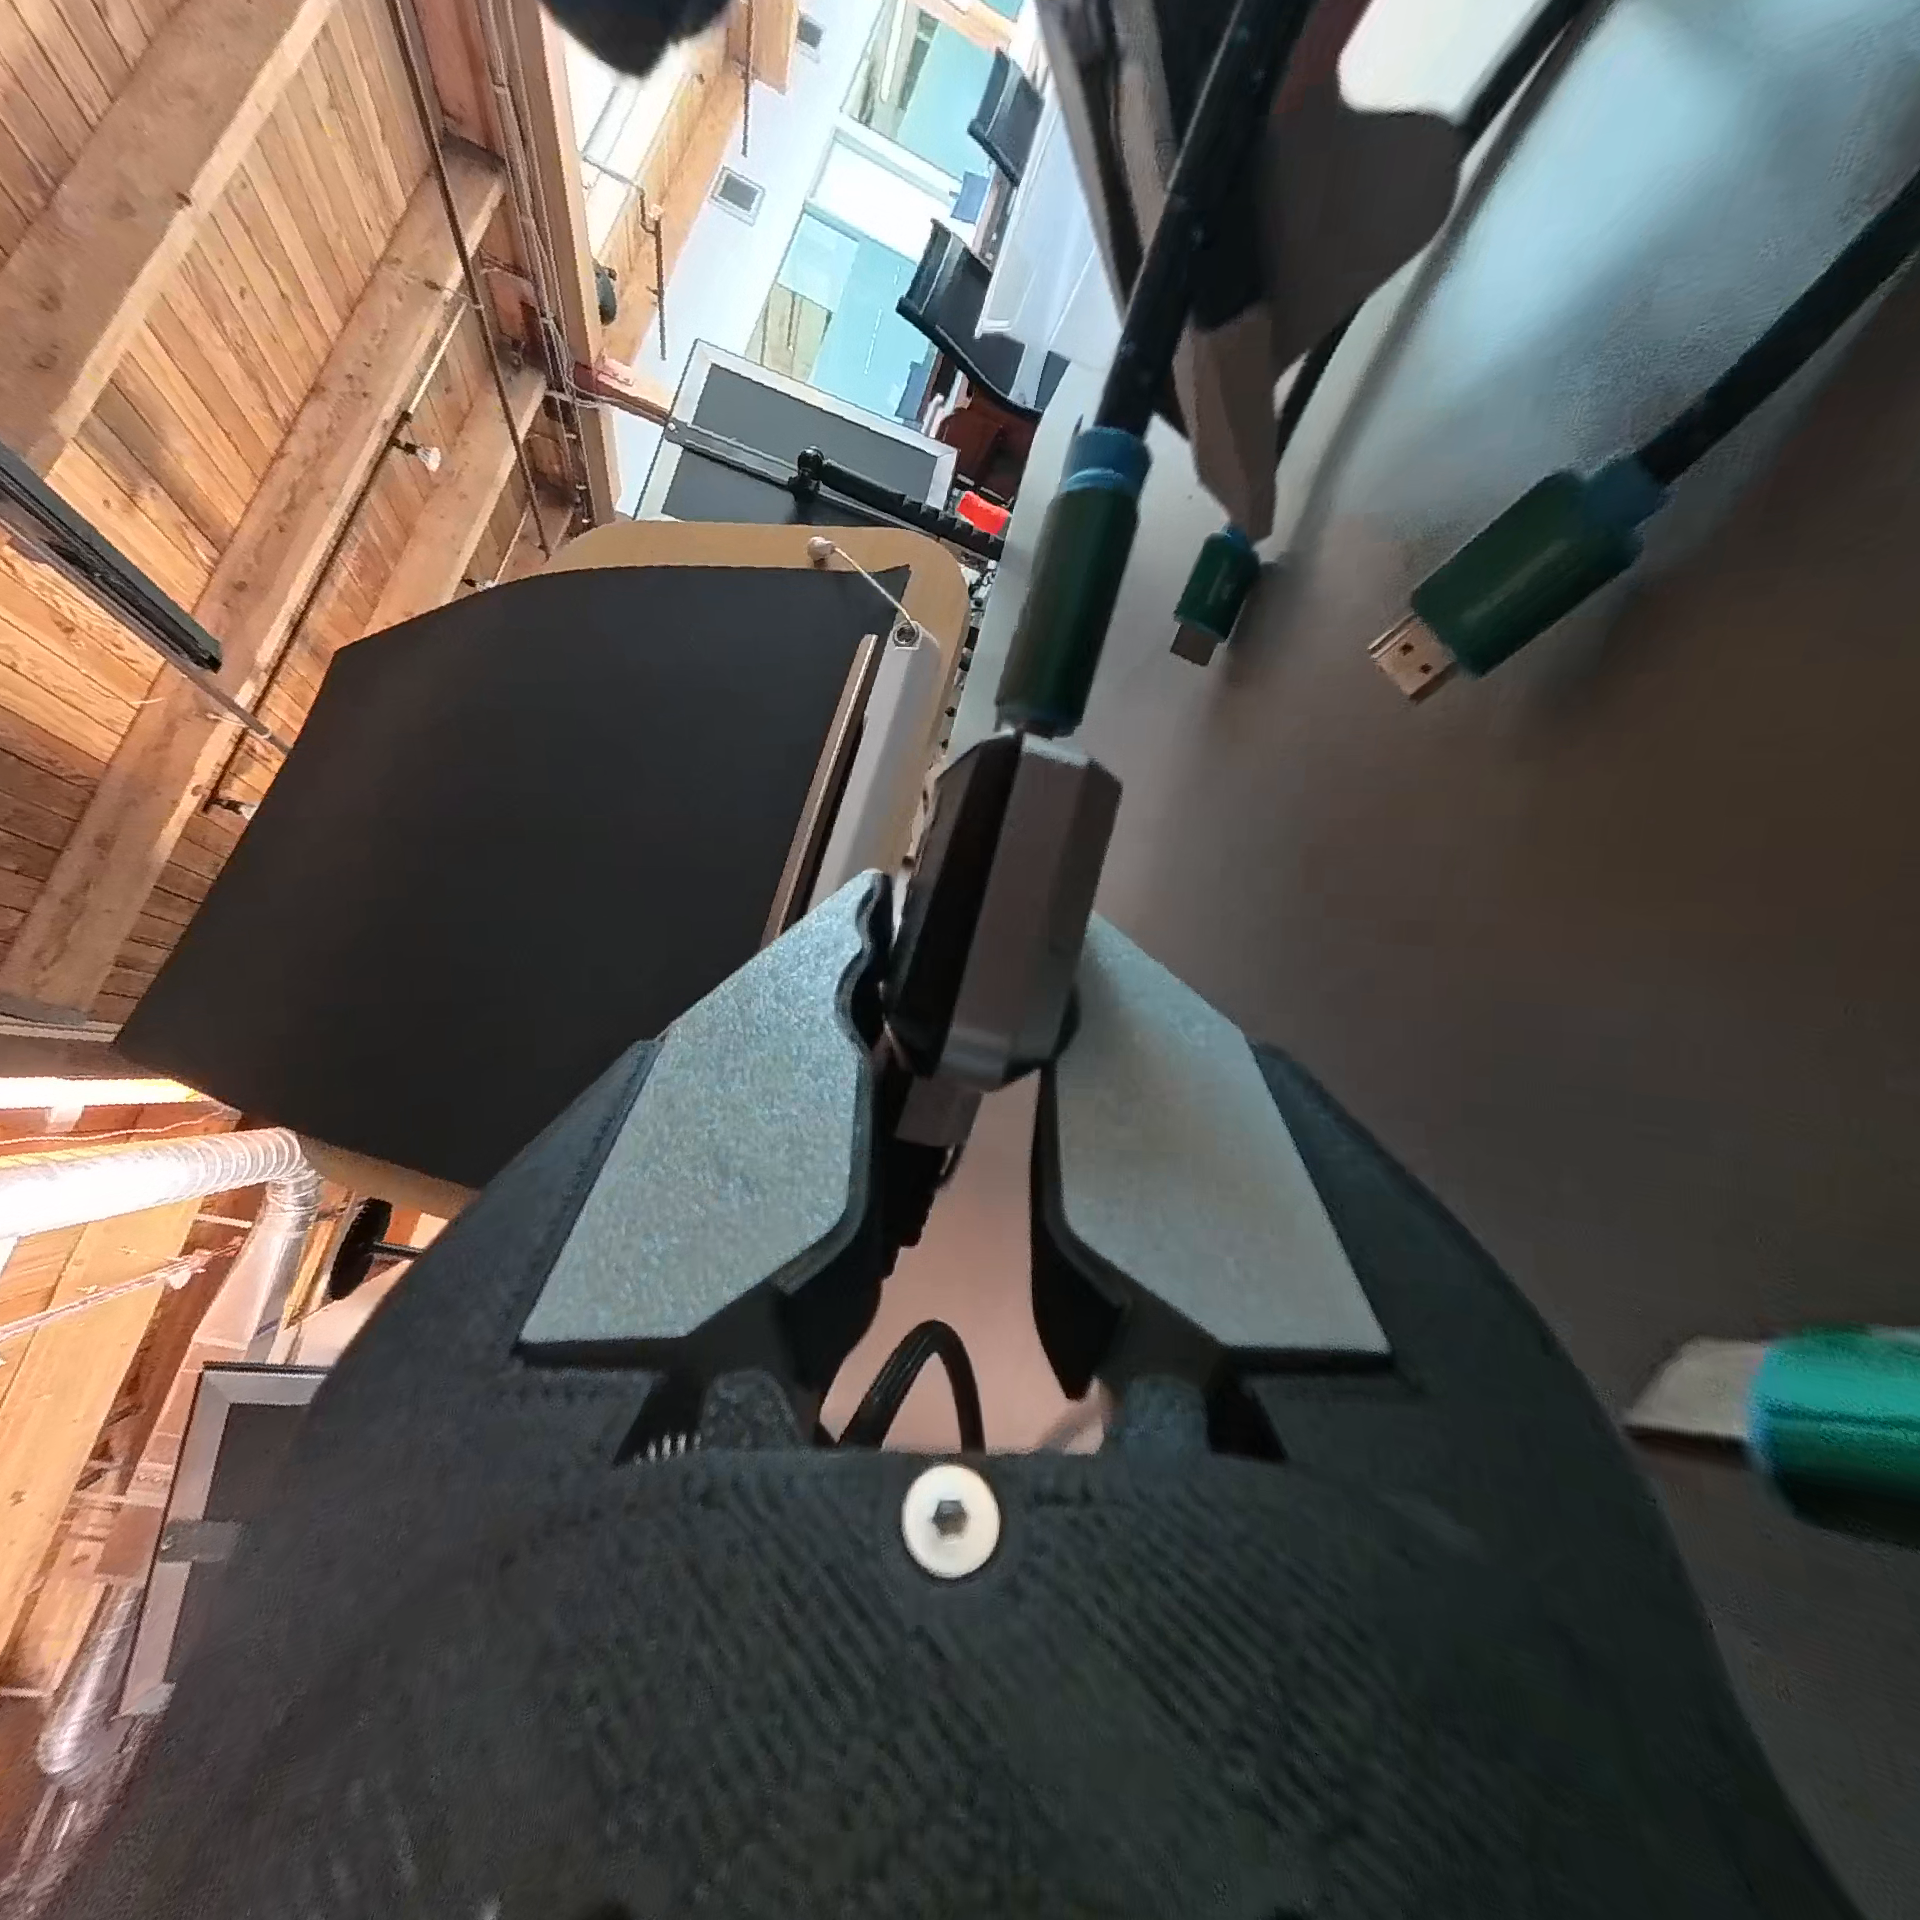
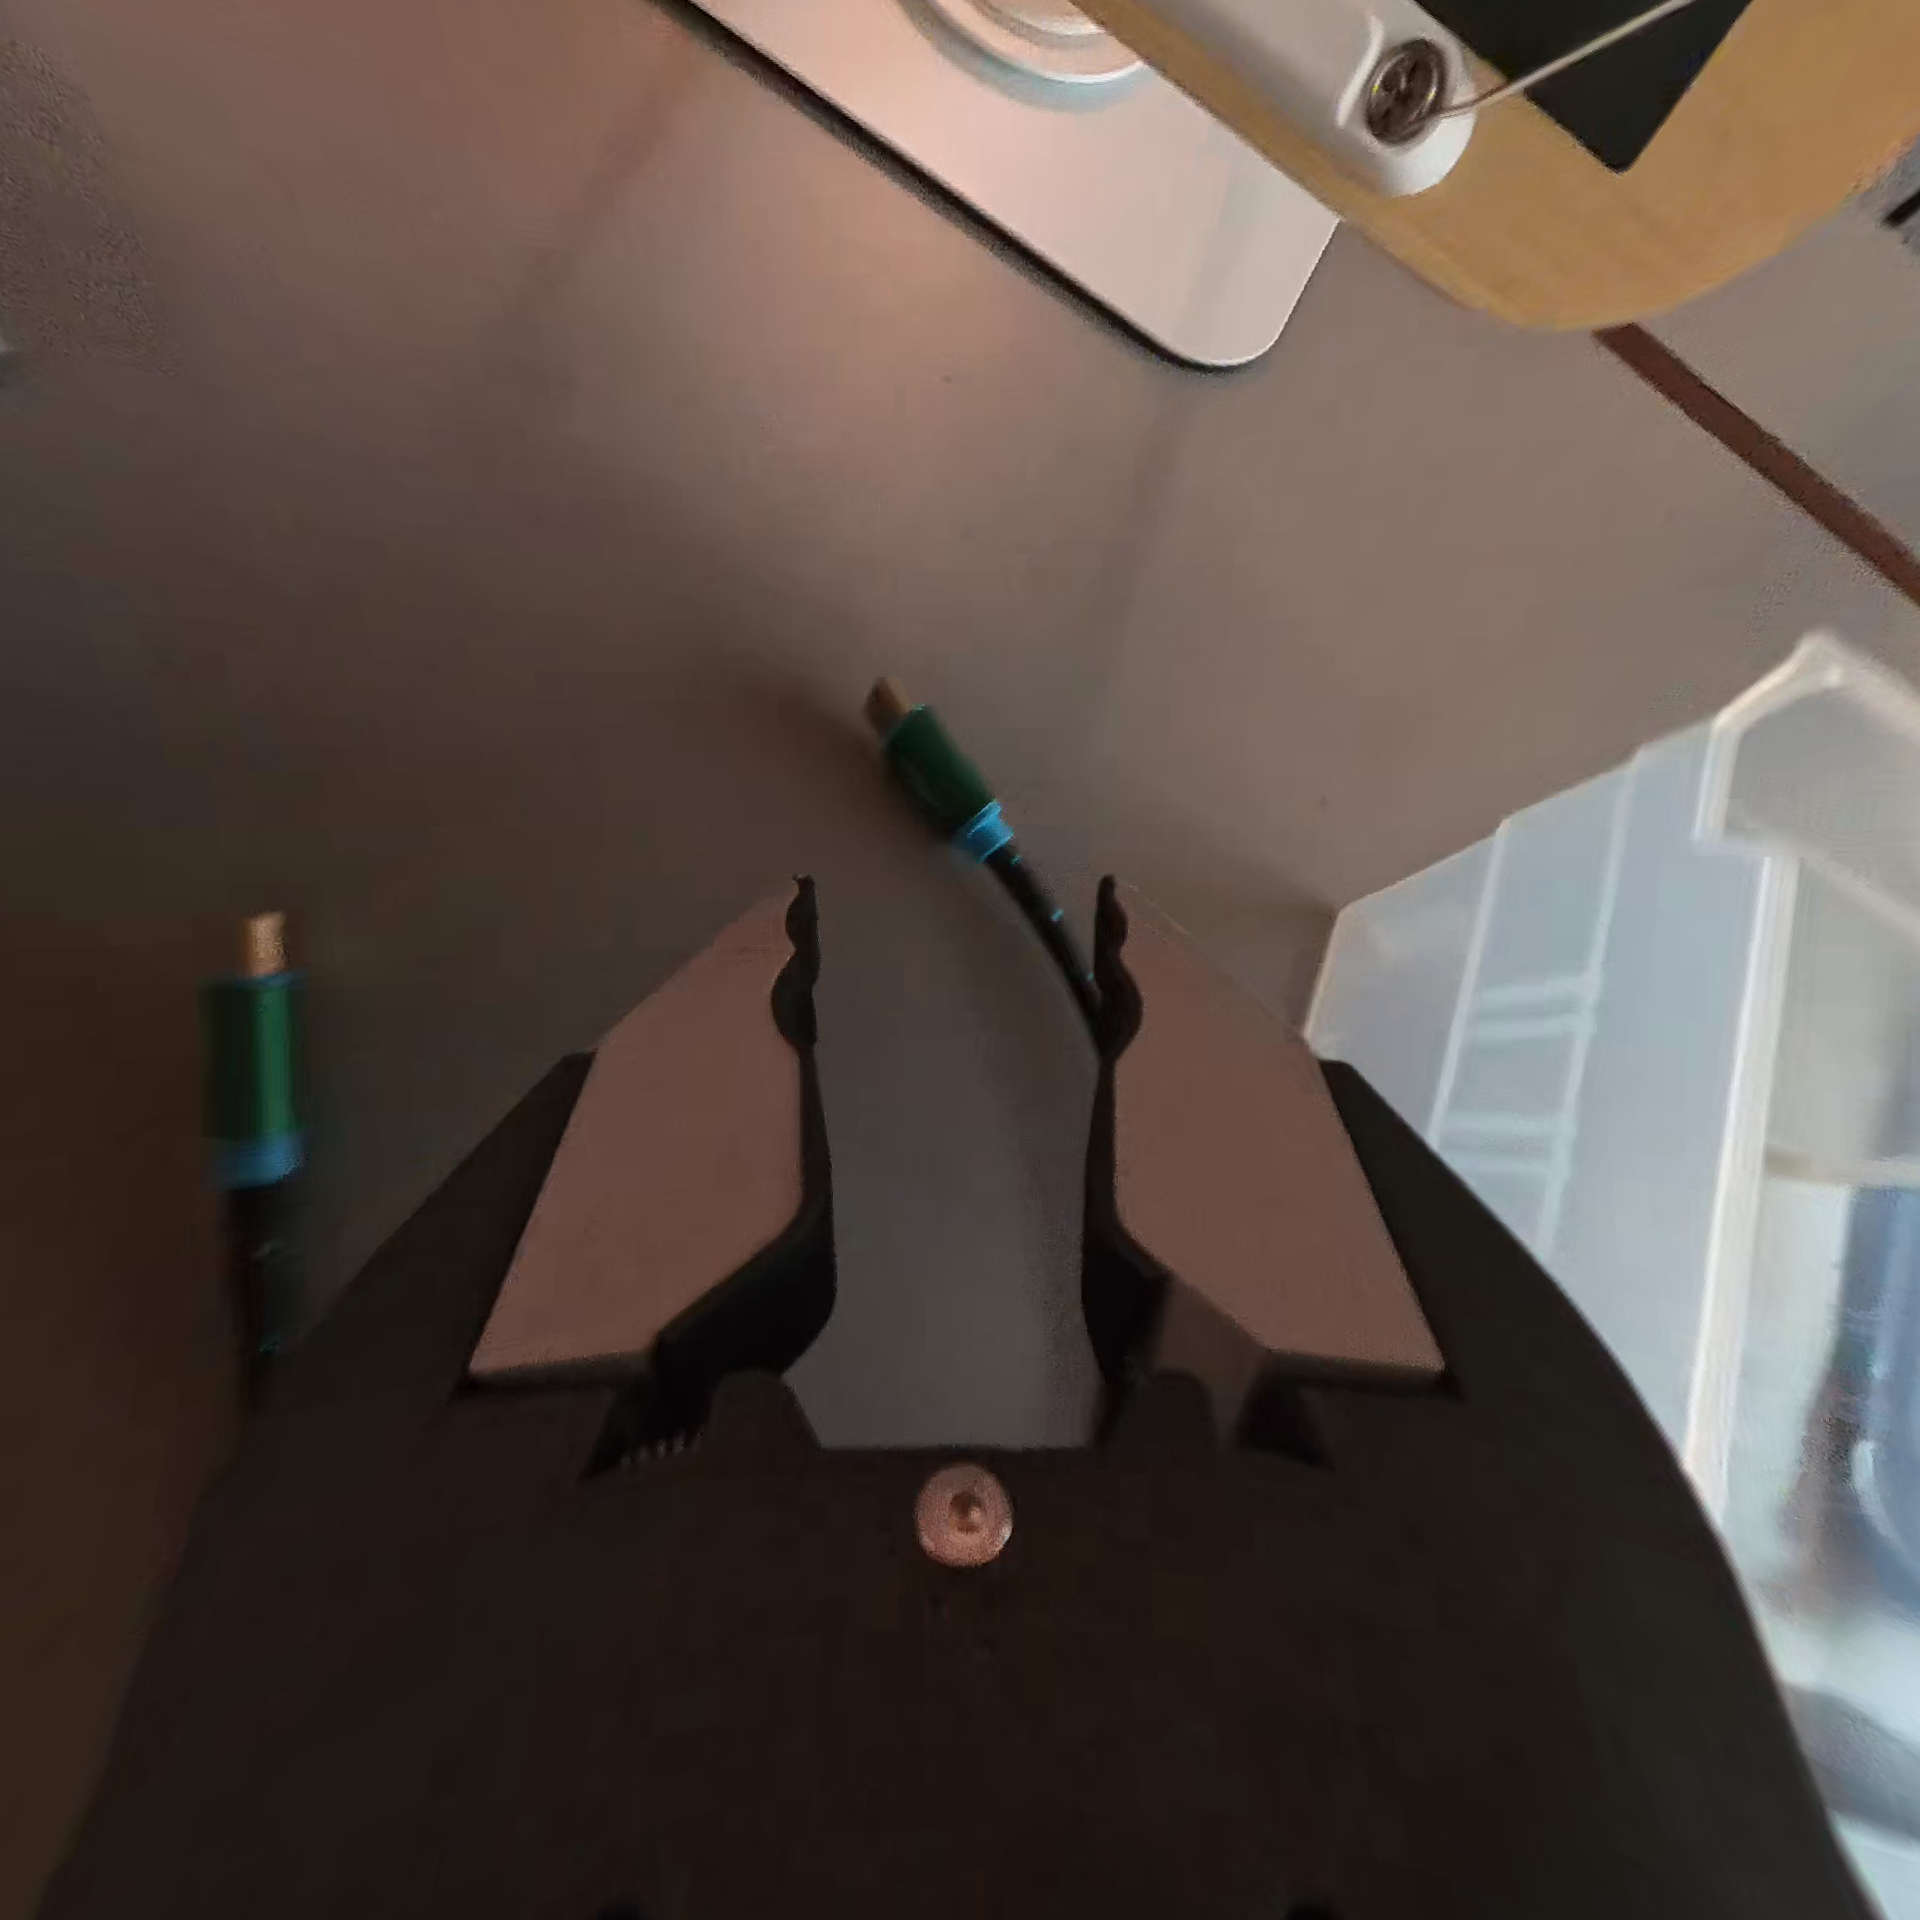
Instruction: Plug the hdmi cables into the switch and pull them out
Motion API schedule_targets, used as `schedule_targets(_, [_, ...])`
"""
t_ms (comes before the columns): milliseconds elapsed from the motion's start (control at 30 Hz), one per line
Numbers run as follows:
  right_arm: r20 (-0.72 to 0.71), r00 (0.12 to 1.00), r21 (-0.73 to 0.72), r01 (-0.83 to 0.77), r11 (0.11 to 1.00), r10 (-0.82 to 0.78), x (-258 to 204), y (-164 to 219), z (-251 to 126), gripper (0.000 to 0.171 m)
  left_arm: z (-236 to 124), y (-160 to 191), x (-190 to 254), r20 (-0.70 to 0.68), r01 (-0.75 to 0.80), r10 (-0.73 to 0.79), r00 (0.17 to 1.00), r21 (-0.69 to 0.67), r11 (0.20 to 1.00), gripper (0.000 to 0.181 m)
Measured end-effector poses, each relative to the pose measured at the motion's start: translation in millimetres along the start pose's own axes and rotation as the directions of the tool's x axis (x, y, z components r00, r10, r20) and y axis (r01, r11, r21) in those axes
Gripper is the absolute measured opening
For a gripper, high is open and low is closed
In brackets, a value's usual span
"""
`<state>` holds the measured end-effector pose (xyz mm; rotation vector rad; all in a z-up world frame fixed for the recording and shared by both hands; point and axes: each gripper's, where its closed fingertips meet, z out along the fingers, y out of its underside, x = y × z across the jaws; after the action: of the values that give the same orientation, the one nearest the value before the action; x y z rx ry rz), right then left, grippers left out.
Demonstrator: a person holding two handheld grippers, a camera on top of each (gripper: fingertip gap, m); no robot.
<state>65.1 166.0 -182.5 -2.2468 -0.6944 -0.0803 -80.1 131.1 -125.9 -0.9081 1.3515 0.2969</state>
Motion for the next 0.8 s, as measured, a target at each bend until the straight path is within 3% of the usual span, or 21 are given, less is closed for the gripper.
schedule_targets(100, [-0.025,0.997,-0.047,0.070,0.996,-0.072,11,-4,24,0.041,-1,2,-3,0.014,-0.005,0.005,1.000,-0.003,1.000,0.026])
schedule_targets(167, [0.055,0.995,-0.071,0.092,0.993,-0.088,3,-2,36,0.014,-1,3,-3,0.015,-0.016,0.016,1.000,-0.007,1.000,0.026])
schedule_targets(233, [0.113,0.991,-0.045,0.072,0.996,-0.067,-2,-8,39,0.014,0,5,-2,0.019,-0.027,0.027,0.999,-0.013,1.000,0.026])
schedule_targets(367, [0.393,0.920,0.016,-0.007,1.000,0.001,-44,-18,29,0.012,2,8,-4,0.046,-0.066,0.066,0.997,-0.017,0.998,0.026])
schedule_targets(467, [0.611,0.791,0.054,-0.087,0.995,0.036,-76,-28,7,0.009,2,8,-6,0.074,-0.125,0.126,0.989,-0.017,0.992,0.026])
schedule_targets(633, [0.885,0.442,-0.004,-0.314,0.950,0.149,-104,-46,-33,0.008,-3,2,-6,0.102,-0.208,0.207,0.973,-0.005,0.978,0.025])
schedule_targets(800, [0.899,0.411,-0.009,-0.328,0.945,0.152,-107,-49,-33,0.008,-9,-2,-10,0.133,-0.206,0.203,0.970,0.011,0.978,0.023])
